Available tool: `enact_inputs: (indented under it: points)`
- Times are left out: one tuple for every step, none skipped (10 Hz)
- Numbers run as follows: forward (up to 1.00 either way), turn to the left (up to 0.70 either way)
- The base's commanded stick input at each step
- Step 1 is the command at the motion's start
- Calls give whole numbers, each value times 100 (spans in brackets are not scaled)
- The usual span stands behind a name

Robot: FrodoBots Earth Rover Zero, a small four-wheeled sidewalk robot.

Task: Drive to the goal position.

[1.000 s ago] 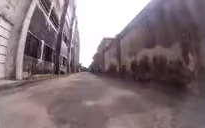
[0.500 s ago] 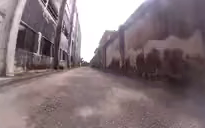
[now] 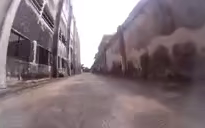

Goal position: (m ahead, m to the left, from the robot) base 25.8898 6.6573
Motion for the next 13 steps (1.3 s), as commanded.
enact_inputs:
  points:
    - [100,2]
    - [100,2]
    - [100,2]
    - [100,2]
    - [100,2]
    - [100,2]
    - [100,2]
    - [100,2]
    - [100,2]
    - [100,2]
    - [100,2]
    - [100,2]
    - [100,42]
